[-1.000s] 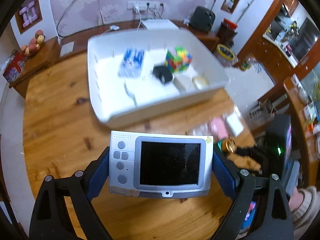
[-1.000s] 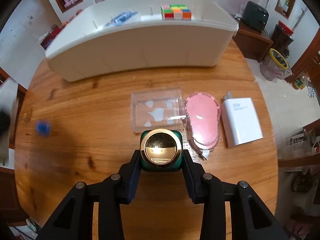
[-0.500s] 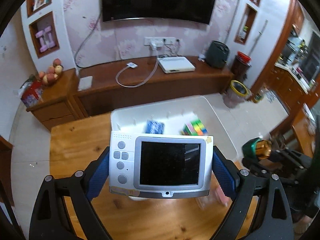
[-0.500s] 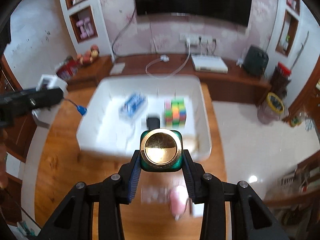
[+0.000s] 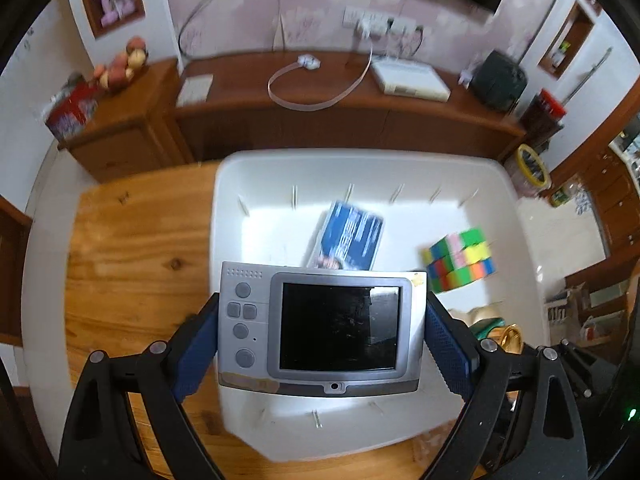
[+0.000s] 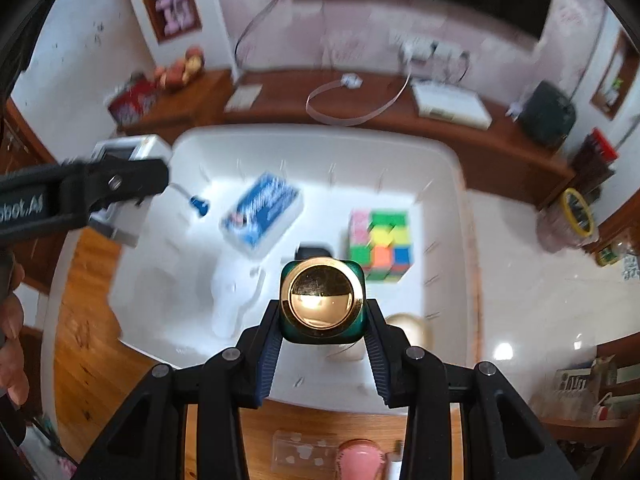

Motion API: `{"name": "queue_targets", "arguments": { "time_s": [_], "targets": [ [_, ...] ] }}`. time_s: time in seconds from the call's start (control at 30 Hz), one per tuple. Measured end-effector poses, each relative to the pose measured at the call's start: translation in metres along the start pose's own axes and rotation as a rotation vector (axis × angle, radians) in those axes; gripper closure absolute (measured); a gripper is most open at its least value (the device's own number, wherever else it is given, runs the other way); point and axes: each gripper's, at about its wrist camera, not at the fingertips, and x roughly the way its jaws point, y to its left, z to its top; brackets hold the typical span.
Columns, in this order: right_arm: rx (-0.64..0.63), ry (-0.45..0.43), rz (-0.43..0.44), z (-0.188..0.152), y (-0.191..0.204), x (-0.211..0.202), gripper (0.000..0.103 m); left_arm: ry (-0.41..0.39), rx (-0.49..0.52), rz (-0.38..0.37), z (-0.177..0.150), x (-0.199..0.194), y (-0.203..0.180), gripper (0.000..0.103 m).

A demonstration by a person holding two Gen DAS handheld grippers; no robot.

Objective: Organize rigid objects
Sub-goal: 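Carry the device and jar into the tray and open both tools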

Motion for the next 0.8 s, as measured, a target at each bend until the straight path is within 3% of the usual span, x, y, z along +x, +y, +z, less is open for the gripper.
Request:
{"name": "queue_targets", "arguments": {
  "time_s": [0.2, 0.4, 0.47, 0.57, 0.8],
  "targets": [
    [-0.021, 0.116, 0.036, -0.009, 0.011, 0.046, 0.063, 0.08, 0.011, 0.018, -0.01, 0.033, -0.003, 0.01],
    [-0.01, 0.159, 0.078, -0.009, 0.008, 0.059, 0.062, 0.11, 0.023, 0.035, -0.016, 0.048, -0.004, 0.009],
    [-0.02, 0.16, 0.083, -0.01, 0.009, 0.06, 0.06, 0.114, 0.023, 0.048, -0.018, 0.051, -0.003, 0.009],
    [-0.037, 0.148, 0.093, -0.012, 0.012, 0.055, 0.038, 0.127, 0.017, 0.06, -0.02, 0.055, -0.001, 0.009],
    [-0.035, 0.099, 0.097, -0.018, 0.004, 0.039, 0.038, 0.159, -0.01, 0.05, -0.024, 0.053, 0.001, 0.009]
  ]
}}
